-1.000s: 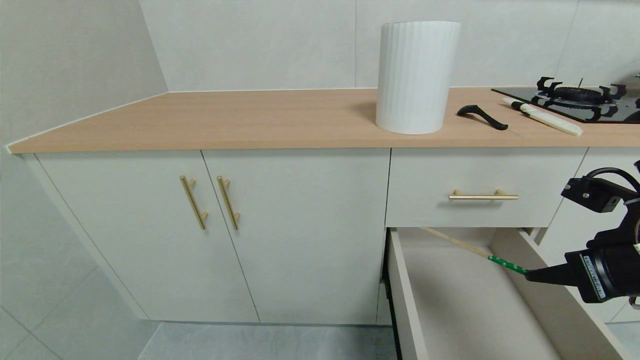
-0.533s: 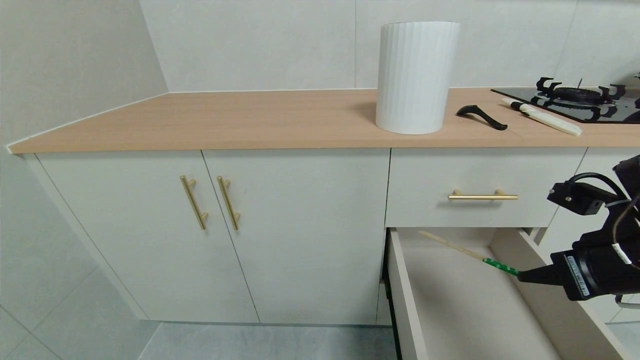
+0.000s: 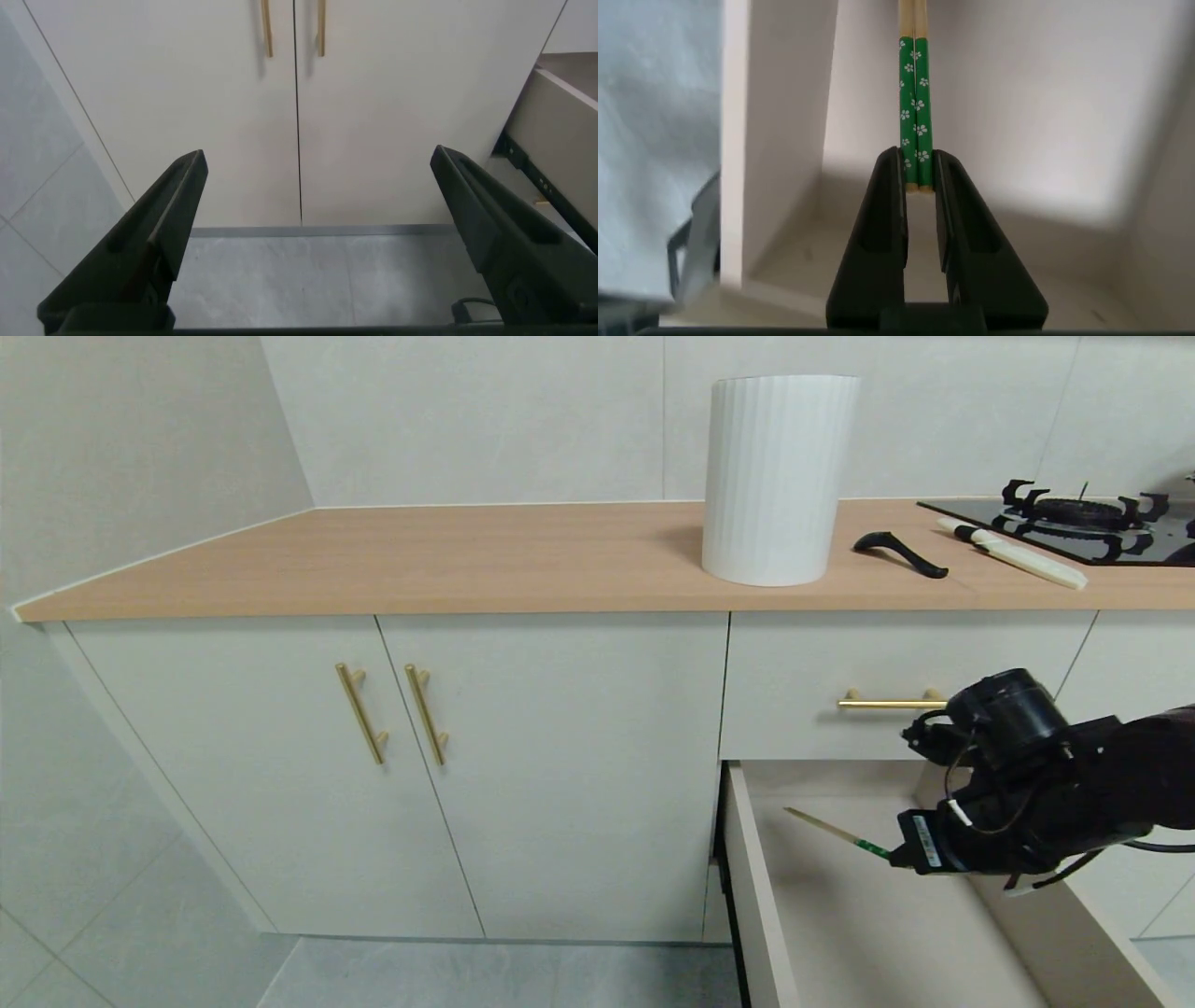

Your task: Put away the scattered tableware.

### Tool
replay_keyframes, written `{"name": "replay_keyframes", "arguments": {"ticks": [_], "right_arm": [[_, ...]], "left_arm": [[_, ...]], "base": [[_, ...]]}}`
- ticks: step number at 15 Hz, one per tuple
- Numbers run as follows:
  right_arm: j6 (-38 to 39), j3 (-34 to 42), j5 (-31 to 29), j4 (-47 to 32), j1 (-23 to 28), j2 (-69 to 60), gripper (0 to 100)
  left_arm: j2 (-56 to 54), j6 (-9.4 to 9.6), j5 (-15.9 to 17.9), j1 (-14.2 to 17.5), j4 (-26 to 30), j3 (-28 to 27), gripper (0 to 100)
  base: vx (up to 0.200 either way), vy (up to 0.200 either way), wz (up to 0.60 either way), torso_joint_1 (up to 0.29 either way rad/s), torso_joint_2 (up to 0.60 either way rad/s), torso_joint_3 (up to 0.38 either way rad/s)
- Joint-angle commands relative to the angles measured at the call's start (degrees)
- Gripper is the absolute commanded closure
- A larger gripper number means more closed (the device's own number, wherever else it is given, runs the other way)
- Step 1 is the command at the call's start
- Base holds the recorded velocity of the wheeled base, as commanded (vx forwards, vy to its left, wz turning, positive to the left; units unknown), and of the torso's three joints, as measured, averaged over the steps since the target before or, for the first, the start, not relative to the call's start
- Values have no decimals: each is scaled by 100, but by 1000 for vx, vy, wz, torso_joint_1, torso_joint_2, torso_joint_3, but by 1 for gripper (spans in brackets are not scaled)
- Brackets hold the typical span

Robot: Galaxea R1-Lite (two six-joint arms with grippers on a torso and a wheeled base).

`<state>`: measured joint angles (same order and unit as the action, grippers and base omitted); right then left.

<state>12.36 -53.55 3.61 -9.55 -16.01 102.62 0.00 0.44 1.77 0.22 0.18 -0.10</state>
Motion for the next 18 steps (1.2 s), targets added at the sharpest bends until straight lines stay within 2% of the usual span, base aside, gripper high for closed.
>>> {"name": "replay_keyframes", "arguments": {"ticks": [1,2,5,12,15,18], "right_arm": [[179,-6,-9,278,-87,795,100],[302,20,-9,673,-140,1173,100],[460,47,-141,1130,-175,1638,100],[469,29,-229,1482,-184,2192,100],[671,-6,-695,1886,-386,2781,100],[671,-111,-809,1992,-491,3124,100]], "left_arm": [[9,0,-1,4,-1,1,0],[0,0,-1,4,-1,1,0],[0,0,-1,4,-1,1,0],[0,0,-1,4,-1,1,0],[0,0,-1,4,-1,1,0],[0,0,-1,4,-1,1,0]], "base": [[0,0,0,0,0,0],[0,0,0,0,0,0],[0,0,0,0,0,0],[0,0,0,0,0,0],[0,0,0,0,0,0],[0,0,0,0,0,0]]}}
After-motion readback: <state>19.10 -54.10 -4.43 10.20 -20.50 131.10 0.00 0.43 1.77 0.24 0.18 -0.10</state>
